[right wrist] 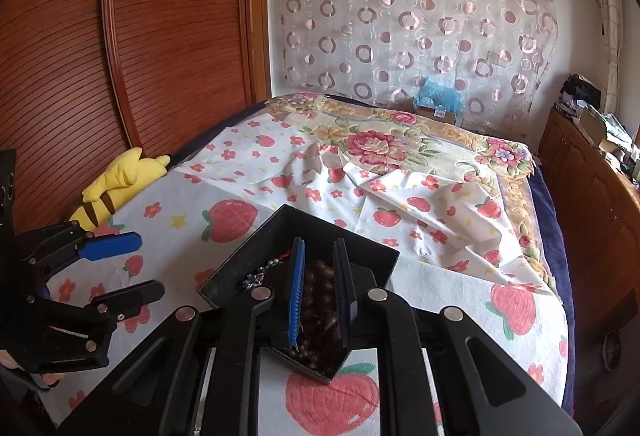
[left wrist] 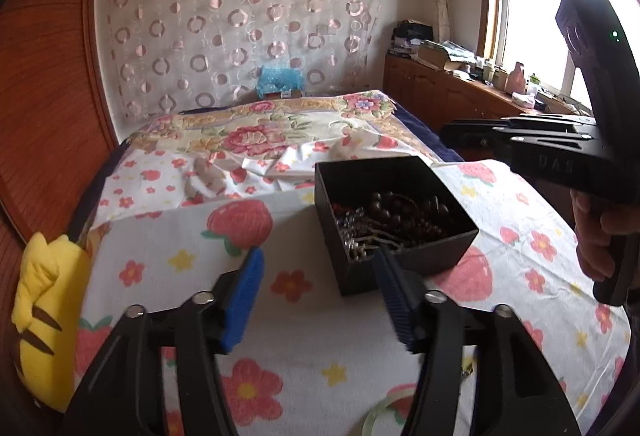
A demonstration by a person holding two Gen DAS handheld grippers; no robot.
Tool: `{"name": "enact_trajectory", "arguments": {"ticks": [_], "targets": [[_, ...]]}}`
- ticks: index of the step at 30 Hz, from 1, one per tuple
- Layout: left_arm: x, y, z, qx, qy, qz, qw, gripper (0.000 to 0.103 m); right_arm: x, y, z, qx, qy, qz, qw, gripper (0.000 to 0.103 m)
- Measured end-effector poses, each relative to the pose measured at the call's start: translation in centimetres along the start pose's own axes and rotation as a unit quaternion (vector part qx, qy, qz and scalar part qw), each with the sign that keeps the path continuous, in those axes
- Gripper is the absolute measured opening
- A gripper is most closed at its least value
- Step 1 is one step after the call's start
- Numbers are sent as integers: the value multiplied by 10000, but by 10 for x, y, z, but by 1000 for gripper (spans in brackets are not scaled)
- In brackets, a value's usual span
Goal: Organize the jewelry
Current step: 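Open the left tool over the box while the right tool drops the bead bracelet in, then move both open tools back to the remaining jewelry on the sheet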
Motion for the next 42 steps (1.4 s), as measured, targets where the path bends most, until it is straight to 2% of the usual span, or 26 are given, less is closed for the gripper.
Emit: {"name": "enact_trajectory", "arguments": {"ticks": [6,11,16,29,32,42], "targets": [[-6,-14,-2,16,17,-83,10000,83,-10,-20,3,73,64,5,10000,22],[-15,-34,0,148,-109,-257,9995,91,-22,-46,4,126,72,-3,9999,25],[-19,-50,8,231,-242,-463,9984,92,-34,-74,-1,185,153,-58,9997,34],[-10,-74,34,438,-638,-975,9922,92,-44,-121,-12,139,104,-254,9995,34],[-8,-78,41,460,-742,-1057,9906,92,-45,-125,-12,139,79,-263,9995,34],[8,-92,61,740,-675,-1446,9844,92,-51,-129,-20,100,222,-262,9994,34]]}}
Point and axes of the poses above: each gripper's, at about its wrist camera, not at the fingertips, and x roughly the way its jaws point, z to its right, y to its top, the point moved 1 cm from there along x, roughly the way its jaws point, and after that the axes turned 3 degrees about -y, right-handed, at the moved point
